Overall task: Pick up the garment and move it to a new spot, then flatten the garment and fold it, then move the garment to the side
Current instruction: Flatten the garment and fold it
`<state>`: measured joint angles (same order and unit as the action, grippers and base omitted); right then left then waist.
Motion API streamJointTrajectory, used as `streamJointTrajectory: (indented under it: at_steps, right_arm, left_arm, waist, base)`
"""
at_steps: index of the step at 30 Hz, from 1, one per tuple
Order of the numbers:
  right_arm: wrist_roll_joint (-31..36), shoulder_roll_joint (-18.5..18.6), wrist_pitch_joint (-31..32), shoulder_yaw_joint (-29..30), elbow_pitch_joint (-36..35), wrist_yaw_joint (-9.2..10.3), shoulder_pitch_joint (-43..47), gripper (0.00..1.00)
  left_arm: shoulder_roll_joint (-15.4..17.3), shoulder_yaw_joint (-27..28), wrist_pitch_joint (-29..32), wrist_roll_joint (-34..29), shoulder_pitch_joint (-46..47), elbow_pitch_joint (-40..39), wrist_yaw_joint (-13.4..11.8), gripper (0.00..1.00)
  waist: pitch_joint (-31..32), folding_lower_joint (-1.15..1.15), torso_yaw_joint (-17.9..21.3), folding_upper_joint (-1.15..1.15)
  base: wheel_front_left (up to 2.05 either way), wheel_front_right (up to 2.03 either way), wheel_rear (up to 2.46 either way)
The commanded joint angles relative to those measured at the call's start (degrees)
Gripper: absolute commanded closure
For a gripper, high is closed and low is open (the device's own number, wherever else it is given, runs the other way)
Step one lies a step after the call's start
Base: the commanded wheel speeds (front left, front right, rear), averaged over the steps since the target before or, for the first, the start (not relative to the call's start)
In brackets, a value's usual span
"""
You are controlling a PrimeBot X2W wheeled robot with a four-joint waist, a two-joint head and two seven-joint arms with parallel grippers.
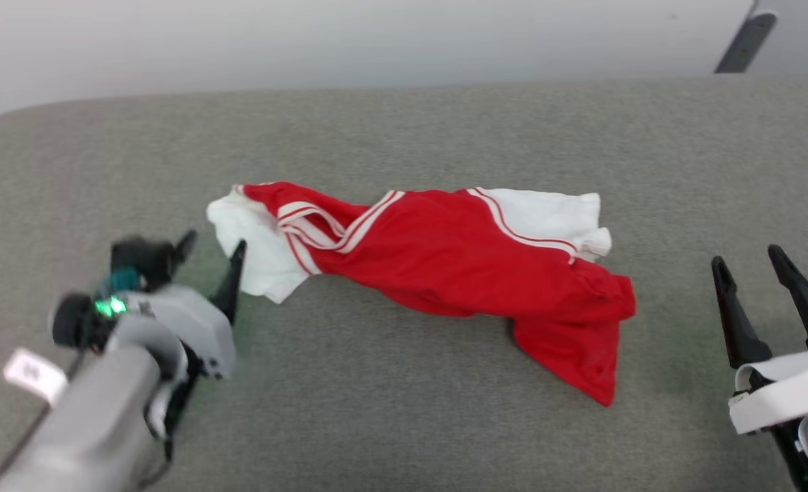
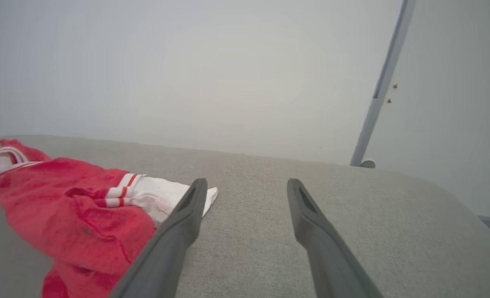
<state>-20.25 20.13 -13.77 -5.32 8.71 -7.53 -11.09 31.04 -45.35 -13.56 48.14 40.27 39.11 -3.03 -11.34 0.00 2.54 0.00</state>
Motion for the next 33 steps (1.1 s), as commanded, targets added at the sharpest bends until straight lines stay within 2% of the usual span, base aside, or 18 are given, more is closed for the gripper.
streamJointTrajectory:
  at_steps: [1,4,8,11,13,15,19,23,29,33]
  right_arm:
    - [-0.7,1.6,0.7,-1.4,0.1,0.08,-1.4,0.0]
    - [-2.5,6.4,4.1,-6.1,0.6,0.08,-3.8,0.0]
    - [-5.9,12.8,10.9,-11.7,1.6,0.08,-8.4,0.0]
    - [-8.9,17.7,18.3,-16.9,2.5,0.08,-12.7,0.0]
    - [-12.3,20.1,23.1,-20.6,3.0,0.08,-16.3,0.0]
    - [-16.4,22.1,27.8,-23.9,3.8,0.08,-20.1,0.0]
    - [-23.3,25.2,35.3,-30.2,6.4,0.08,-28.3,0.0]
    - [-26.8,27.2,41.9,-34.7,11.7,0.08,-35.6,0.0]
    - [-31.3,27.8,49.9,-40.8,17.5,0.08,-42.6,0.0]
    - [-33.9,28.1,51.8,-44.1,18.8,0.08,-45.0,0.0]
  left_arm:
    - [-0.2,1.2,-0.9,0.1,-2.0,-2.0,-1.4,0.0]
    - [-1.5,4.8,-1.6,-1.5,-8.2,-9.6,-5.3,0.0]
    - [-3.6,11.8,-1.5,-8.7,-18.2,-22.1,-10.7,0.0]
    - [-5.8,15.9,-1.6,-14.4,-23.9,-29.1,-12.7,0.0]
    - [-7.4,18.2,-1.5,-17.7,-27.7,-32.2,-13.0,0.0]
    - [-9.1,19.8,-1.6,-20.6,-30.3,-34.6,-12.6,0.0]
    - [-12.5,22.2,-1.6,-24.4,-32.8,-36.5,-10.2,0.0]
    - [-15.7,24.3,-1.6,-27.1,-32.7,-36.2,-7.4,0.0]
    - [-19.5,27.8,-1.6,-30.3,-31.8,-35.4,-4.1,0.0]
    - [-21.7,30.4,-1.6,-32.1,-31.8,-35.6,-2.0,0.0]
  waist:
    - [0.5,0.0,-2.0,0.0]
    - [0.2,0.0,-3.7,0.0]
    - [-0.5,0.0,-6.3,0.0]
    - [-1.2,0.0,-8.1,0.0]
    - [-1.7,0.0,-9.2,0.0]
    - [-2.4,0.0,-10.2,0.0]
    - [-4.5,0.0,-12.2,0.0]
    - [-7.5,0.0,-14.2,0.0]
    - [-10.8,0.0,-16.1,0.0]
    - [-12.0,0.0,-16.7,0.0]
  base:
    - [0.0,0.0,0.0]
    - [0.0,0.0,0.0]
    - [0.0,0.0,0.0]
    - [0.0,0.0,0.0]
    - [0.0,0.0,0.0]
    - [0.0,0.0,0.0]
    - [0.0,0.0,0.0]
    - [0.0,0.0,0.0]
    - [0.0,0.0,0.0]
    - [0.0,0.0,0.0]
